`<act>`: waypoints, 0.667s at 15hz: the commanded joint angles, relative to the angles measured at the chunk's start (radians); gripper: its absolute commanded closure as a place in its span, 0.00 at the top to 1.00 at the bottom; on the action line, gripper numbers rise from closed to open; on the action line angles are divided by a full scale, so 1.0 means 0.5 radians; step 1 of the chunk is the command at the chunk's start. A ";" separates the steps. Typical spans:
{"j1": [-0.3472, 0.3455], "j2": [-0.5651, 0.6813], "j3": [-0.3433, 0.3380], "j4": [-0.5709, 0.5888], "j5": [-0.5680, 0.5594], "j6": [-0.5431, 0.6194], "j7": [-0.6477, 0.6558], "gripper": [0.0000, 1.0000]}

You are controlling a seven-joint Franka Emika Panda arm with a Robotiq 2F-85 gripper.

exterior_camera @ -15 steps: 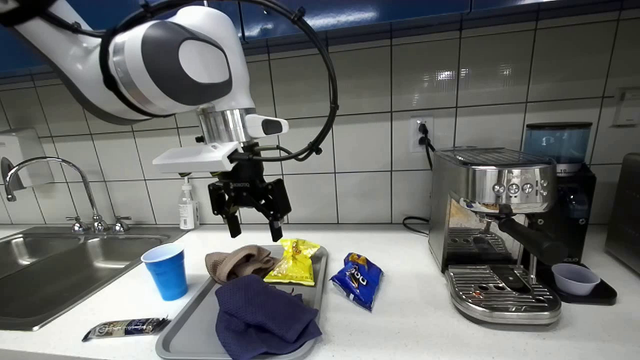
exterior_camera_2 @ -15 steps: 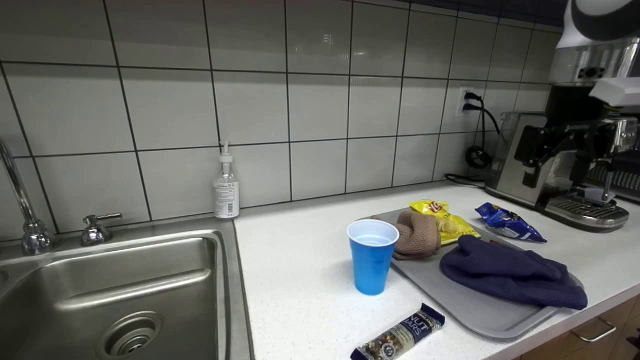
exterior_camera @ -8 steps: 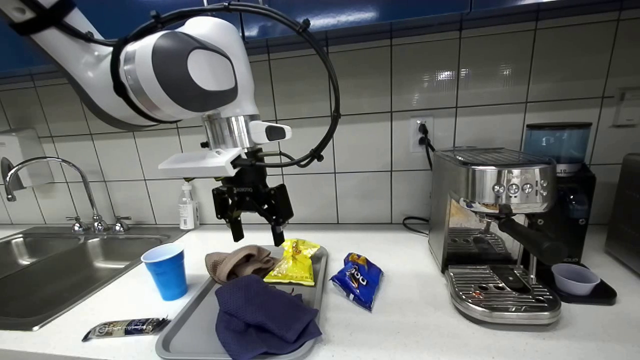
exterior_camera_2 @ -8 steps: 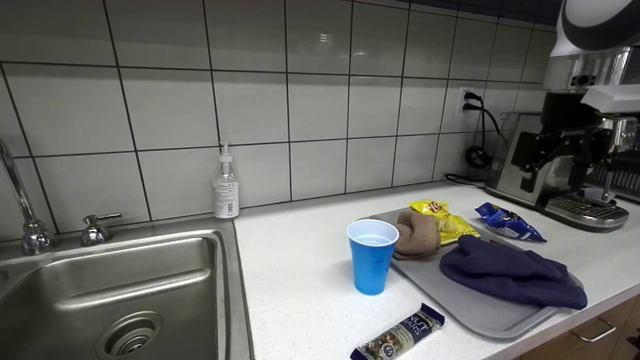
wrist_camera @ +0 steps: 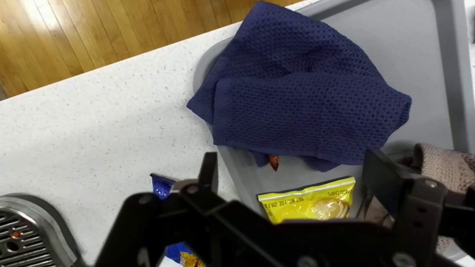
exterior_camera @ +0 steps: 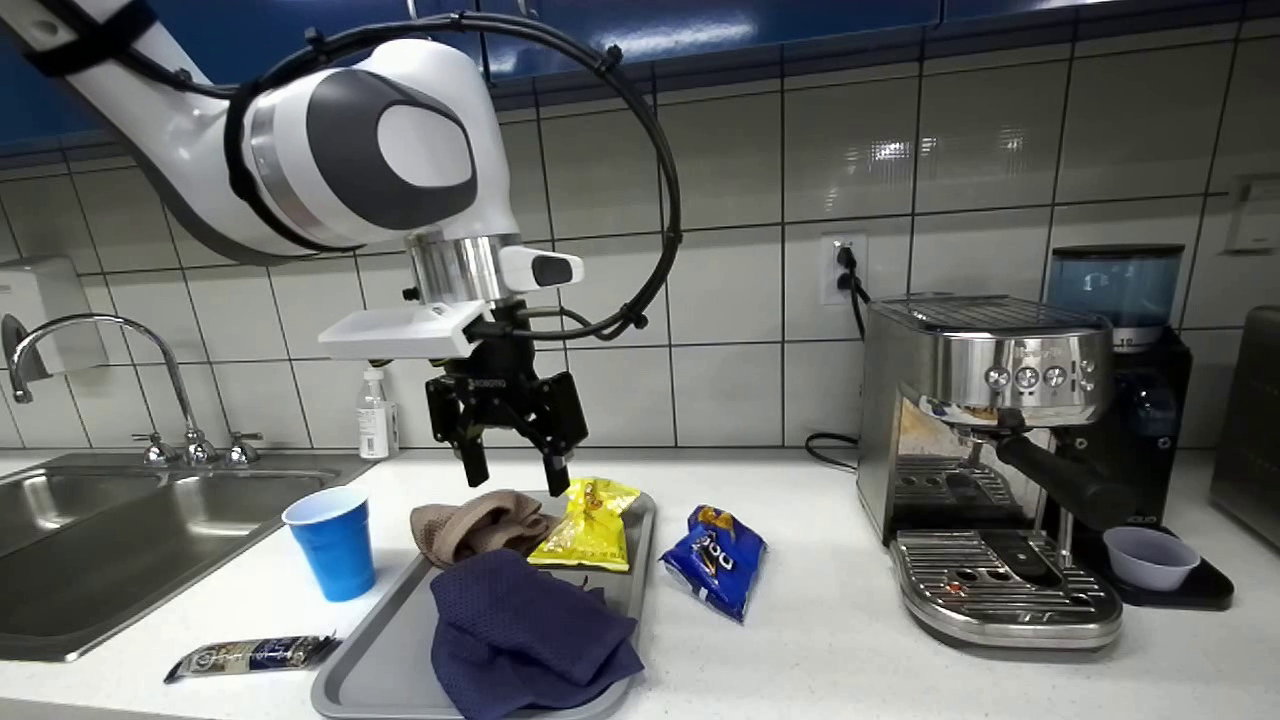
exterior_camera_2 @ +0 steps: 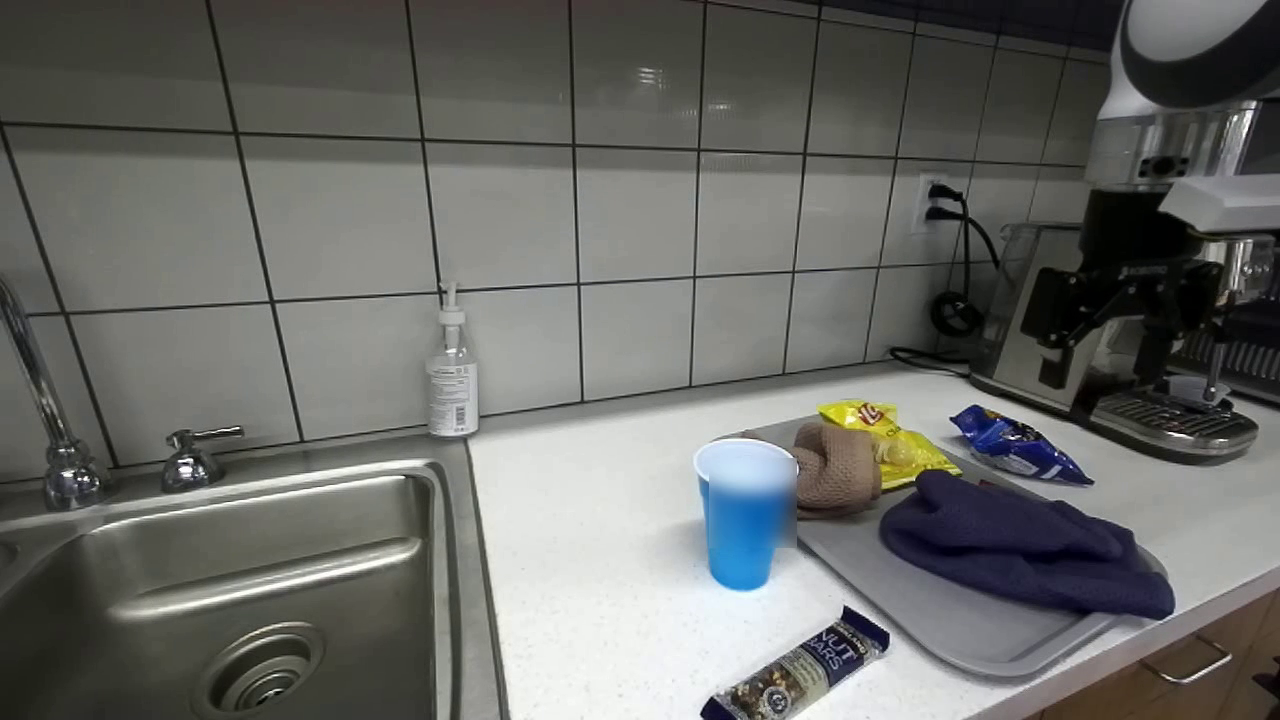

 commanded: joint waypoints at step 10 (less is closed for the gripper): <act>0.047 0.621 0.045 0.323 0.260 0.363 0.024 1.00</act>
